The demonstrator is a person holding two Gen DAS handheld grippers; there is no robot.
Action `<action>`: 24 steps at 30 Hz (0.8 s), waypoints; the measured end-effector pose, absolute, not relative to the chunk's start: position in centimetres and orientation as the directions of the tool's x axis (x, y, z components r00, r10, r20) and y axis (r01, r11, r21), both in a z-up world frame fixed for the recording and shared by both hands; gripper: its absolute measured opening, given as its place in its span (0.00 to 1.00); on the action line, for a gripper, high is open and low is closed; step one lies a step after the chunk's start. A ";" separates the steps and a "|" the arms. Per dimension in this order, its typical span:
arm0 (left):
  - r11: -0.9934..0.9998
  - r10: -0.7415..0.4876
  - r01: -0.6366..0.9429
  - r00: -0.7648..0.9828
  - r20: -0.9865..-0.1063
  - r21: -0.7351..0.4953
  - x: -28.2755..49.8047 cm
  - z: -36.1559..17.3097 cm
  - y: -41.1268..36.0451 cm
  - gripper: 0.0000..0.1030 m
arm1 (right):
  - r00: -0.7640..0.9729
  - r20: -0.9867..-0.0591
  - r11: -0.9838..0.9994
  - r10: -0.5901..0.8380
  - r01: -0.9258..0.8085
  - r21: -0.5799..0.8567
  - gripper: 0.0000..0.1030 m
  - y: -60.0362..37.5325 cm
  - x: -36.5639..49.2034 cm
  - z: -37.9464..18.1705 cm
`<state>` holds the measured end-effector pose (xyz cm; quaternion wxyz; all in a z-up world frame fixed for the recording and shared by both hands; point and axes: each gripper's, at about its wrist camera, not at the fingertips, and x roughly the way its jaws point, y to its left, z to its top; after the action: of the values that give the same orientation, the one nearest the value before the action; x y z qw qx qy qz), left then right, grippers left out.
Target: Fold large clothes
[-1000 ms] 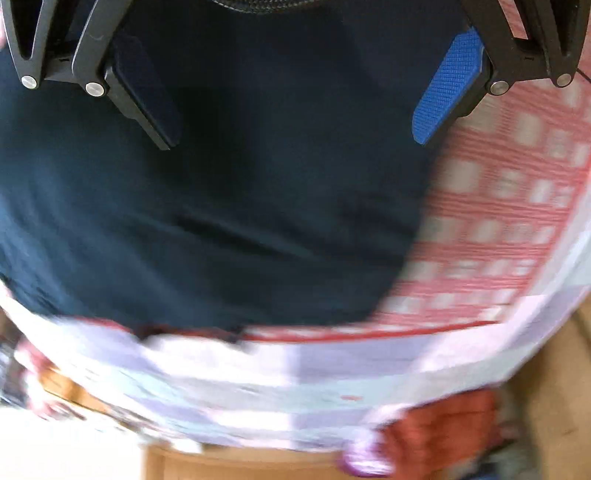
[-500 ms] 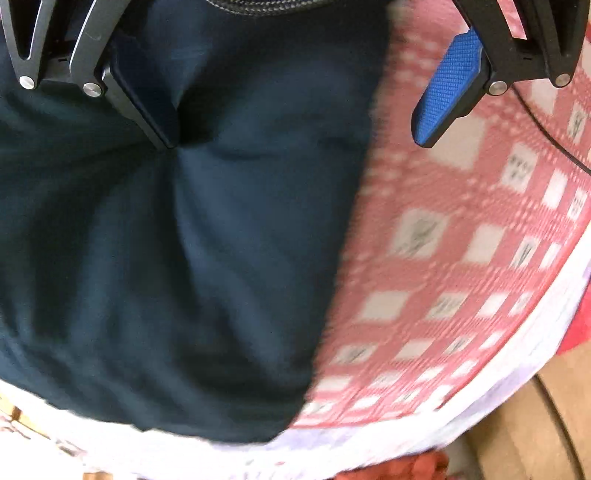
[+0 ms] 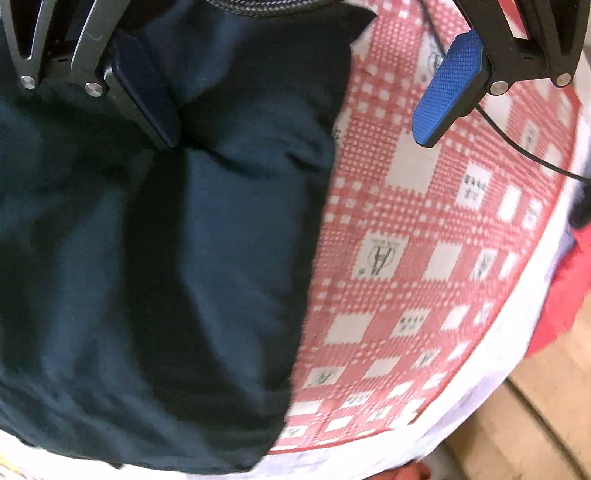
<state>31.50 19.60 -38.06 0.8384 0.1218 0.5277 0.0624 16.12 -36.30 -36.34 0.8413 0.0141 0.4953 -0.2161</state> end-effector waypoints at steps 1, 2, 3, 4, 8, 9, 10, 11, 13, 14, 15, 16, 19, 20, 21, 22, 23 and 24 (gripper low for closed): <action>0.963 0.221 0.039 0.442 -0.869 0.265 31.2 -37.6 19.0 1.00 | 0.440 -0.824 0.910 -0.356 0.364 -0.199 0.99 -35.6 16.1 -35.7; 0.965 0.211 0.048 0.448 -0.869 0.258 30.9 -37.2 18.4 1.00 | 0.472 -0.809 0.918 -0.350 0.342 -0.198 0.99 -34.5 15.9 -34.9; 0.970 0.188 0.056 0.456 -0.870 0.238 30.4 -36.5 17.7 1.00 | 0.498 -0.799 0.928 -0.338 0.320 -0.193 0.99 -33.4 16.0 -34.4; 0.974 0.168 0.060 0.461 -0.871 0.219 30.1 -35.9 17.0 1.00 | 0.517 -0.793 0.935 -0.323 0.302 -0.184 0.99 -32.5 16.0 -33.9; 0.986 0.112 0.061 0.429 -0.896 0.153 30.0 -35.5 14.7 1.00 | 0.573 -0.789 0.971 -0.221 0.204 -0.124 0.99 -27.4 17.1 -32.8; 0.987 0.110 0.063 0.416 -0.903 0.149 30.2 -35.5 14.0 1.00 | 0.578 -0.791 0.976 -0.202 0.191 -0.110 0.99 -26.5 17.4 -32.7; 0.987 0.104 0.070 0.412 -0.905 0.146 30.2 -35.5 13.4 1.00 | 0.587 -0.790 0.980 -0.179 0.176 -0.091 0.99 -25.4 17.8 -32.5; 0.987 0.097 0.080 0.413 -0.906 0.142 30.2 -35.3 12.9 1.00 | 0.591 -0.789 0.982 -0.168 0.167 -0.084 0.99 -24.6 18.1 -32.3; 0.986 0.076 0.102 0.424 -0.902 0.130 30.3 -34.8 12.0 1.00 | 0.592 -0.792 0.987 -0.150 0.135 -0.086 0.99 -22.5 19.3 -32.4; 0.986 0.069 0.109 0.428 -0.901 0.128 30.4 -34.7 11.7 1.00 | 0.590 -0.794 0.988 -0.146 0.122 -0.091 0.99 -21.7 19.9 -32.6; 0.985 0.057 0.121 0.431 -0.900 0.120 30.5 -34.5 11.2 1.00 | 0.588 -0.797 0.990 -0.139 0.113 -0.088 0.99 -21.1 20.4 -32.6; 0.985 0.046 0.129 0.431 -0.901 0.113 30.9 -34.2 10.8 1.00 | 0.589 -0.798 0.991 -0.126 0.103 -0.081 0.99 -20.3 20.9 -32.5; 0.985 0.014 0.151 0.436 -0.900 0.088 32.2 -33.8 9.8 1.00 | 0.591 -0.799 0.994 -0.108 0.079 -0.075 0.99 -18.6 22.6 -32.4; 0.984 0.009 0.155 0.440 -0.898 0.085 32.4 -33.5 9.3 1.00 | 0.590 -0.801 0.995 -0.102 0.074 -0.072 0.99 -18.3 23.3 -32.4; 0.984 0.006 0.158 0.446 -0.895 0.085 33.0 -33.4 8.9 1.00 | 0.589 -0.803 0.996 -0.091 0.067 -0.064 0.99 -17.8 24.2 -32.3; 0.983 0.000 0.163 0.450 -0.893 0.082 33.7 -33.2 8.5 1.00 | 0.591 -0.803 0.997 -0.080 0.060 -0.056 0.99 -17.4 25.2 -32.2; 0.983 -0.010 0.166 0.450 -0.893 0.073 34.6 -33.1 8.1 1.00 | 0.595 -0.801 0.997 -0.075 0.054 -0.054 0.99 -17.3 26.1 -32.1; 0.984 -0.015 0.166 0.452 -0.892 0.068 35.1 -33.0 7.8 1.00 | 0.601 -0.797 0.998 -0.068 0.043 -0.052 0.99 -16.8 27.1 -31.9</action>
<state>35.08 7.82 -33.01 0.8488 0.0725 0.5210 -0.0532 27.14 -16.81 -31.86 0.8945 -0.0135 0.4458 -0.0310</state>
